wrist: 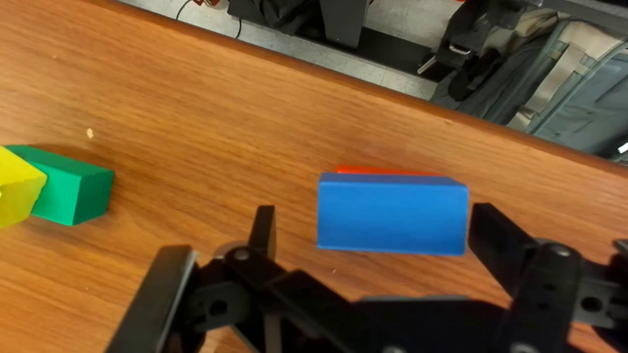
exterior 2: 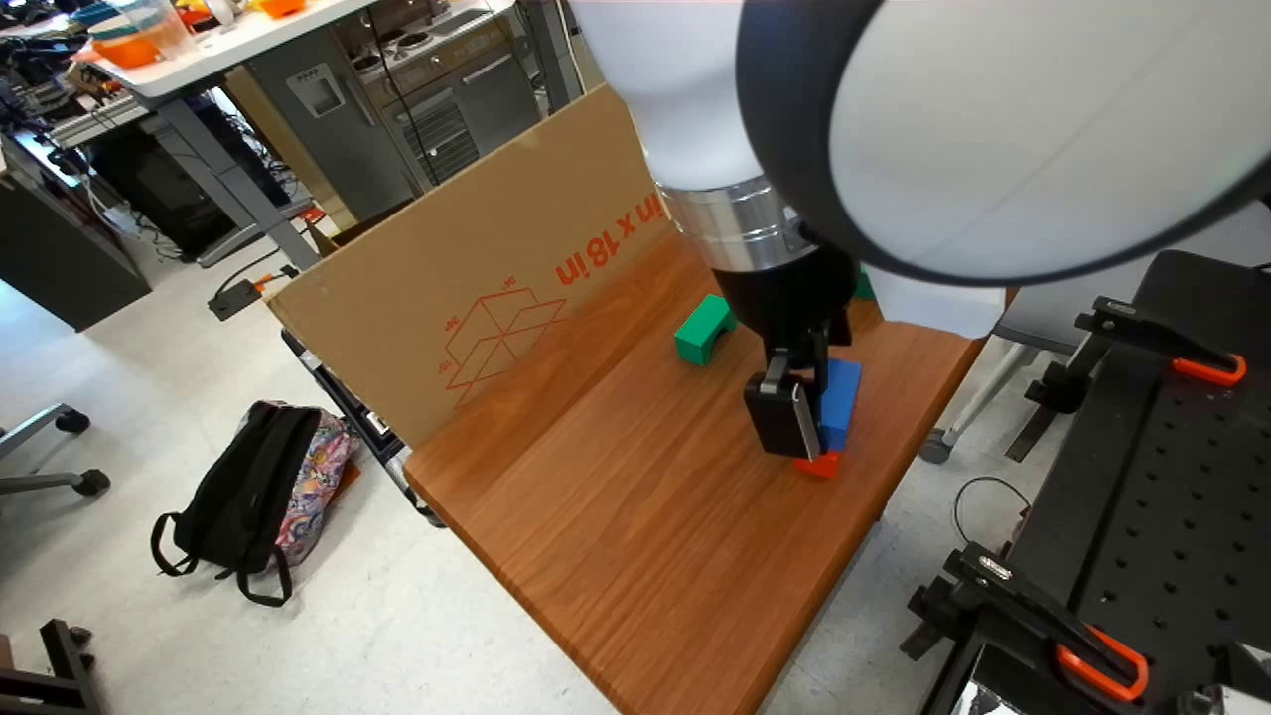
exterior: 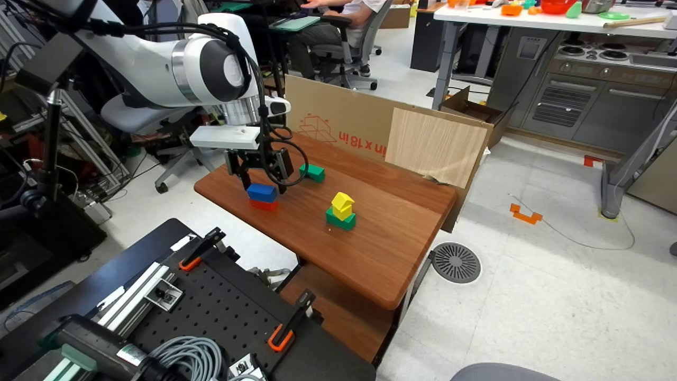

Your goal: Pick up the blue block and put it on top of the green block.

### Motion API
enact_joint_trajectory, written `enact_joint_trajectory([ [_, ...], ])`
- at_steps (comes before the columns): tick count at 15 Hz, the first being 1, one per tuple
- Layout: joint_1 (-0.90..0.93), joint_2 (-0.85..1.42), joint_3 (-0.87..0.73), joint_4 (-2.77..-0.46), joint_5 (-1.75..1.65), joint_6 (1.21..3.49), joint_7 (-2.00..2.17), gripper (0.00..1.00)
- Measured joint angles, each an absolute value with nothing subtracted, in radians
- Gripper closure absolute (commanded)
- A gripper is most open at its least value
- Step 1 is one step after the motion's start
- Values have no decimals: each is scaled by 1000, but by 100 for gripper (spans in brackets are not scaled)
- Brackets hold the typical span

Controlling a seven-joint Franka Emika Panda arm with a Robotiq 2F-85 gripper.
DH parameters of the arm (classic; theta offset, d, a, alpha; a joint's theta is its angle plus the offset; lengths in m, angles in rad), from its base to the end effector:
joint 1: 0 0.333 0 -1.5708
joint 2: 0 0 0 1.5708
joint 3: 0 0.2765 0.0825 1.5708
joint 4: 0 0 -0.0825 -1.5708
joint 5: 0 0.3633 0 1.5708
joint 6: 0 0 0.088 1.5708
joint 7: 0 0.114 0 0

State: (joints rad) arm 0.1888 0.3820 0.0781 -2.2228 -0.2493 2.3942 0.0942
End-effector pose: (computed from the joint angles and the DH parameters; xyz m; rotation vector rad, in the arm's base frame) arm 0.4816 0.1307 0.1596 2.9236 0.5485 -0.2698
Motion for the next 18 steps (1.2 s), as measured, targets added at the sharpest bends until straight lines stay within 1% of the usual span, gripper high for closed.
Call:
enact_joint_trajectory([
  [3, 189, 382, 81, -2223, -249, 2394, 91, 51],
  [4, 189, 382, 82, -2223, -249, 2394, 90, 58],
  [12, 182, 380, 81, -2206, -242, 2394, 87, 58],
  [18, 154, 384, 51, -2095, -222, 2383, 92, 58],
])
